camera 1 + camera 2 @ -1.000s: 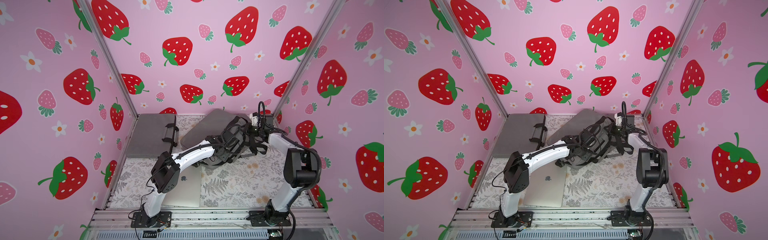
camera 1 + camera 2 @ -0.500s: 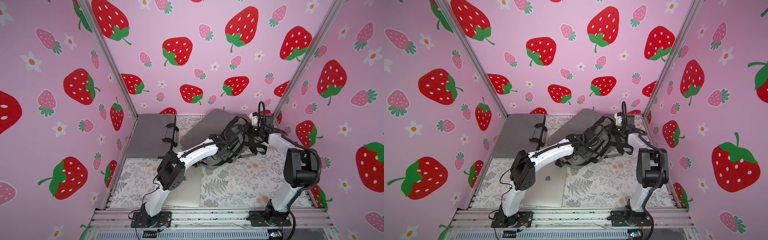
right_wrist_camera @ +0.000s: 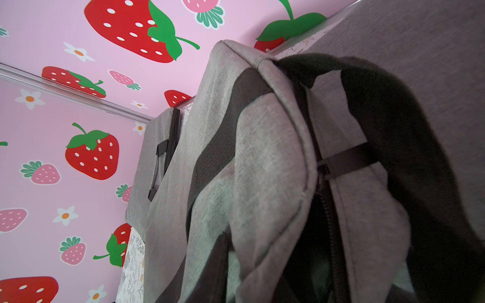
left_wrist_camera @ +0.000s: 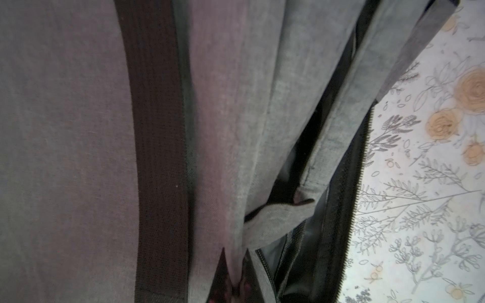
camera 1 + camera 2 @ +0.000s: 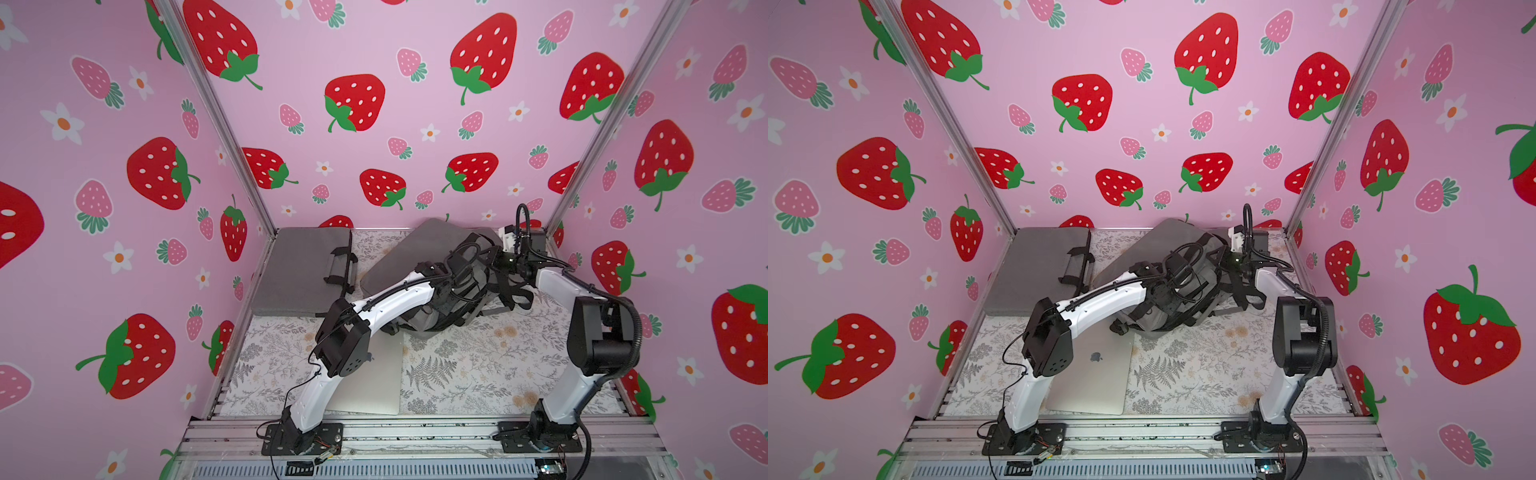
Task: Open the zippered laptop bag and take out the laptop
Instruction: Open the bag flap on the zippered laptop bag.
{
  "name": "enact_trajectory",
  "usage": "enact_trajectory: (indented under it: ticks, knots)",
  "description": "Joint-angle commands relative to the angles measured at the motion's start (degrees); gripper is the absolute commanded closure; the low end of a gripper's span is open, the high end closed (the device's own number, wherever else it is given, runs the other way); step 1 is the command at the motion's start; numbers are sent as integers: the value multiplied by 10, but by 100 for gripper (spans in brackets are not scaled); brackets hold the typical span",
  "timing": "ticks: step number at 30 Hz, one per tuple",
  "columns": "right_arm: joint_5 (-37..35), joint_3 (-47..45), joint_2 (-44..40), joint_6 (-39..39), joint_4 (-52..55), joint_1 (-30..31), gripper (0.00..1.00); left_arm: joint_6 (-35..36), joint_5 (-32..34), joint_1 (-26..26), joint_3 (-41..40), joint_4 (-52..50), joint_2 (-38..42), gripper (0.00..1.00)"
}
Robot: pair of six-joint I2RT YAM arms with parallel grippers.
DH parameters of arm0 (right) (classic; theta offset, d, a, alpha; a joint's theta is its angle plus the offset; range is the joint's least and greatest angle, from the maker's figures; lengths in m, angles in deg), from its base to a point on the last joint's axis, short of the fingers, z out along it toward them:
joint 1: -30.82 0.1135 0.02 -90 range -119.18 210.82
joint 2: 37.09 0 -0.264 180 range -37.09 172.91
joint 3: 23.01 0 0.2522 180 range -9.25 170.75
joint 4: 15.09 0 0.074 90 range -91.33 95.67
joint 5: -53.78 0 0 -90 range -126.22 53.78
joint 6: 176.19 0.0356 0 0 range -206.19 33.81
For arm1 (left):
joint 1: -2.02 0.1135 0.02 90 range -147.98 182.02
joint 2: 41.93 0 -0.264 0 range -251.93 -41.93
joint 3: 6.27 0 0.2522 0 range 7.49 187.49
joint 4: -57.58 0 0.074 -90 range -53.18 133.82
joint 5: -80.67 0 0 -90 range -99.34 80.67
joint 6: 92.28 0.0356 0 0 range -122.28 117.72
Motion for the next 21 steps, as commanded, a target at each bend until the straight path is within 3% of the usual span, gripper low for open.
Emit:
enact_trajectory:
  ticks: [1, 11, 17, 21]
  knots:
    - [6, -8, -21, -12, -13, 4, 73, -14, -42, 18, 31, -12, 15, 100]
    - [-21, -60, -95, -27, -8, -22, 31, -39, -160, 64, 60, -5, 55, 100]
    - [-29, -131, -169, -18, -13, -41, 27, -64, -241, 99, 81, 5, 69, 100]
    - [0, -194, -203, 36, -69, -41, 27, -81, -292, 118, 93, 18, 75, 100]
